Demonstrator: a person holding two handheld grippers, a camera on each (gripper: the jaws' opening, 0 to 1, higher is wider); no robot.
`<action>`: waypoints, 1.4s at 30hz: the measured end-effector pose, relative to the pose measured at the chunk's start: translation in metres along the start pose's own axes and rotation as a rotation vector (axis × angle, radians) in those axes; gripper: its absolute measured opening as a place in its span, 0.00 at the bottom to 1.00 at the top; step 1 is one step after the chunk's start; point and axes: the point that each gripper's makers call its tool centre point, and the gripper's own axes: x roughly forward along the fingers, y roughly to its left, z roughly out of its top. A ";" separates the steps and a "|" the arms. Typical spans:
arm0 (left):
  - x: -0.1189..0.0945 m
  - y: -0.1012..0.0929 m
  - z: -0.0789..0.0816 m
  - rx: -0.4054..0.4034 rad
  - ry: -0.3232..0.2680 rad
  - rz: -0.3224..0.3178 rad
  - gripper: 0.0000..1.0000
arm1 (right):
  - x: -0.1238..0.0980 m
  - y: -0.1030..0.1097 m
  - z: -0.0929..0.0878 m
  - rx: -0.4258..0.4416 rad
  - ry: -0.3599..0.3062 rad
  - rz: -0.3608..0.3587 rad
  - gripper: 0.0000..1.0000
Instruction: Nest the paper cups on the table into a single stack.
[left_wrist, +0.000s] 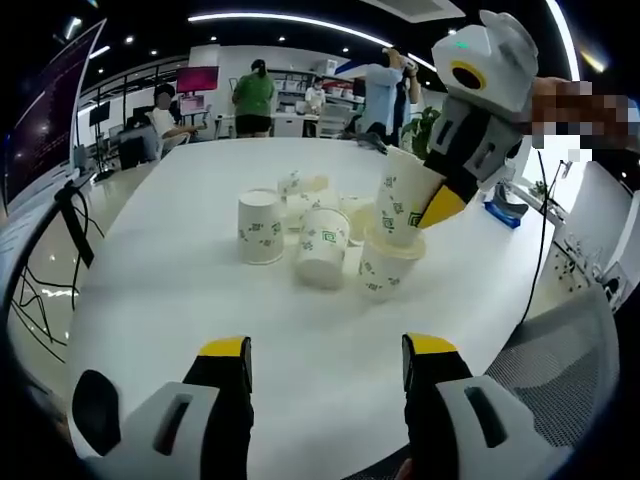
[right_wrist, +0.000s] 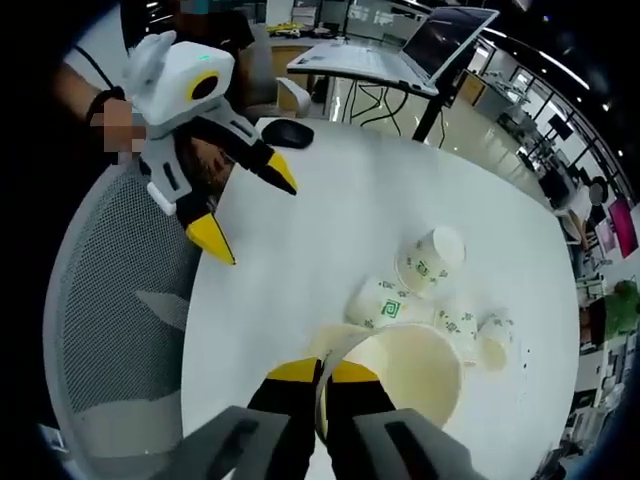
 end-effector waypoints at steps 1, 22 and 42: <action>0.000 0.000 0.000 -0.001 0.000 0.000 0.60 | 0.002 0.000 -0.001 0.001 0.000 0.002 0.00; -0.004 -0.003 0.003 -0.003 -0.002 0.001 0.60 | 0.017 0.004 -0.006 0.009 0.023 0.020 0.02; -0.001 0.000 0.000 0.001 0.006 -0.001 0.59 | 0.003 0.003 -0.013 0.095 -0.042 0.020 0.16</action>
